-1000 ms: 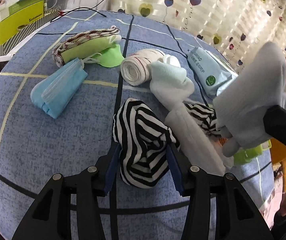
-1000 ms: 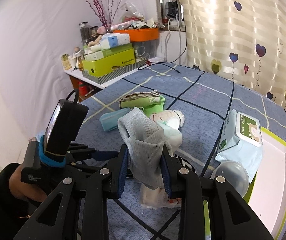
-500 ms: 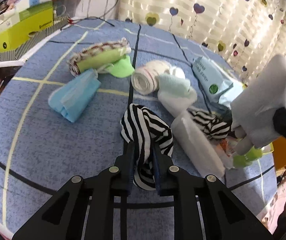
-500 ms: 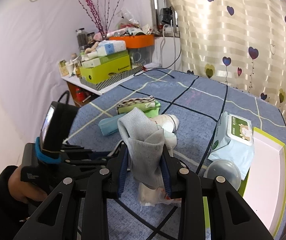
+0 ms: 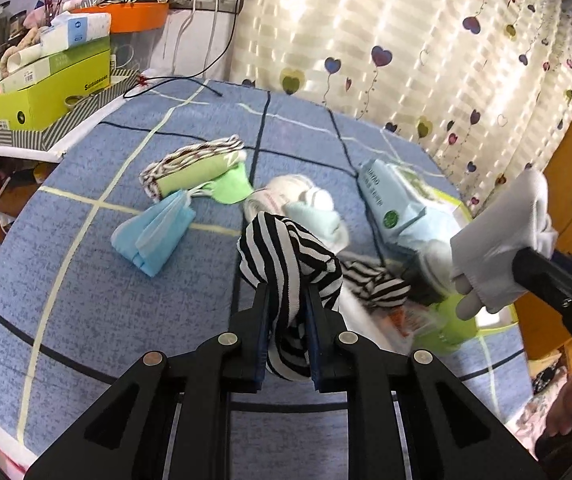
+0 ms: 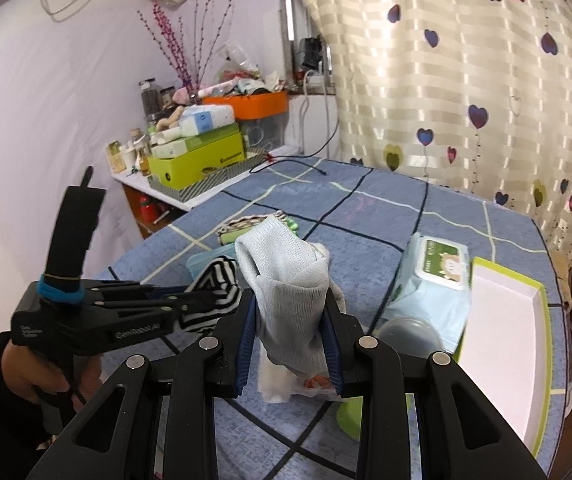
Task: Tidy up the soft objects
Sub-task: 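Carry both socks to the green-rimmed white tray and release the grey sock from the right tool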
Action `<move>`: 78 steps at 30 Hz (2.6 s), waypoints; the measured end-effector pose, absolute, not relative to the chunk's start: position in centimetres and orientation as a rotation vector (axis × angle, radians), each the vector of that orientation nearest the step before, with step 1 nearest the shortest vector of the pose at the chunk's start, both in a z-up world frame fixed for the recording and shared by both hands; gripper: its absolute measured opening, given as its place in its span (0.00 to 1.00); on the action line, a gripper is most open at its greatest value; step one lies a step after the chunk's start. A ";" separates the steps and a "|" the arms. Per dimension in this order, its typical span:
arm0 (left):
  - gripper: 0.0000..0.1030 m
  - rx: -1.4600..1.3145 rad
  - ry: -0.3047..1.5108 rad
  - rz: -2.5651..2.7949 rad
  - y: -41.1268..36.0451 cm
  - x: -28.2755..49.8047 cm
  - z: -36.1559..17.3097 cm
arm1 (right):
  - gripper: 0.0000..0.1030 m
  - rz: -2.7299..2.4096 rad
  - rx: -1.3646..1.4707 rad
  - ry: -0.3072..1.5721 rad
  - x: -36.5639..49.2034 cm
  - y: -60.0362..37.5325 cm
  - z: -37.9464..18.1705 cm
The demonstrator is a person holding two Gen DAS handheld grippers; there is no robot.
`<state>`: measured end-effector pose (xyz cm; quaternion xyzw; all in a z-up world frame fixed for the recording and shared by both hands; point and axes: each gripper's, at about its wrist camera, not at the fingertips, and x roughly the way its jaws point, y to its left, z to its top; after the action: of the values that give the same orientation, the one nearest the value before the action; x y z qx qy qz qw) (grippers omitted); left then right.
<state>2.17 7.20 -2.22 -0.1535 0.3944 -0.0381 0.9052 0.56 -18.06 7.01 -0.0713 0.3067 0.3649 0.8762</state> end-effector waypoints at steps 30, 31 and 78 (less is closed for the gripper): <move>0.17 -0.139 0.744 -0.375 -8.9 6.3 3.9 | 0.28 0.423 0.072 0.652 3.9 -35.4 5.8; 0.17 -0.134 0.748 -0.386 -9.5 6.5 3.8 | 0.28 0.417 0.075 0.660 4.1 -35.7 5.6; 0.39 -0.106 0.953 -0.477 -20.0 14.1 -2.6 | 0.54 0.338 0.184 0.805 10.6 -42.2 -0.4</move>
<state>14.09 -19.98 -2.64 -0.0504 0.4540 -0.2274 0.8600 10.55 -42.19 -0.36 0.0889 0.3894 0.1636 0.9020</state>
